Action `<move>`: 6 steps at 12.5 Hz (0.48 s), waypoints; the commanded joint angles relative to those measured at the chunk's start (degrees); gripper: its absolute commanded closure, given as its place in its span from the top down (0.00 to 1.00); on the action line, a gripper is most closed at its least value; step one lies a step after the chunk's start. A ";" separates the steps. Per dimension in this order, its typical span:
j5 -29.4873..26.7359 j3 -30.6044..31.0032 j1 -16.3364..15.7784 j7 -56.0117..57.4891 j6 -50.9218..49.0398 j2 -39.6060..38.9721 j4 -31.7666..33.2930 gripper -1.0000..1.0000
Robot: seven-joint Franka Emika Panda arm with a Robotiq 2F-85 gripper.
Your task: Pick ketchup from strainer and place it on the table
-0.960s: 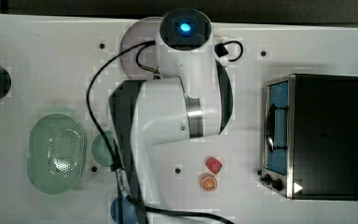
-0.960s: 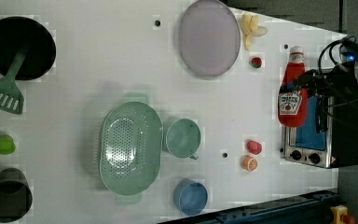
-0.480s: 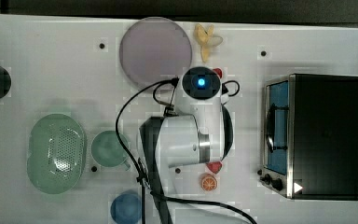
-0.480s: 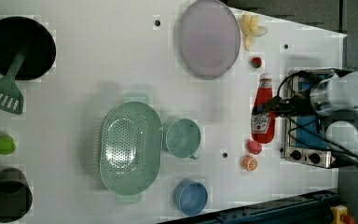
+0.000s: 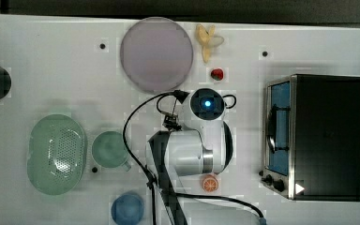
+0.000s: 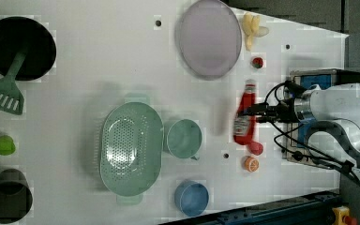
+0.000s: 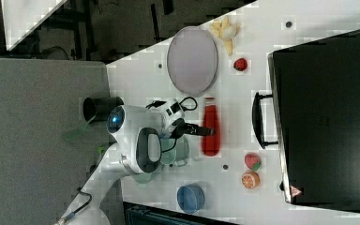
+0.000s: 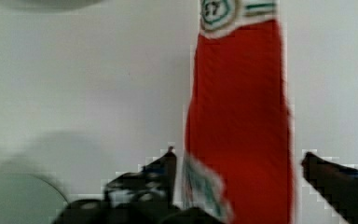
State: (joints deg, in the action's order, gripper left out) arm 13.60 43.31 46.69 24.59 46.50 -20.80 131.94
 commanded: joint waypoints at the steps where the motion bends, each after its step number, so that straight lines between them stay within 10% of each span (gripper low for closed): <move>1: 0.35 0.61 0.08 1.84 0.61 3.09 -3.06 1.00; 6: -1.03 1.71 0.07 -4.01 -11.19 13.95 -13.67 1.00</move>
State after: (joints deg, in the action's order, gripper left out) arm 12.67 43.84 46.38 23.37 36.40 -10.59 122.09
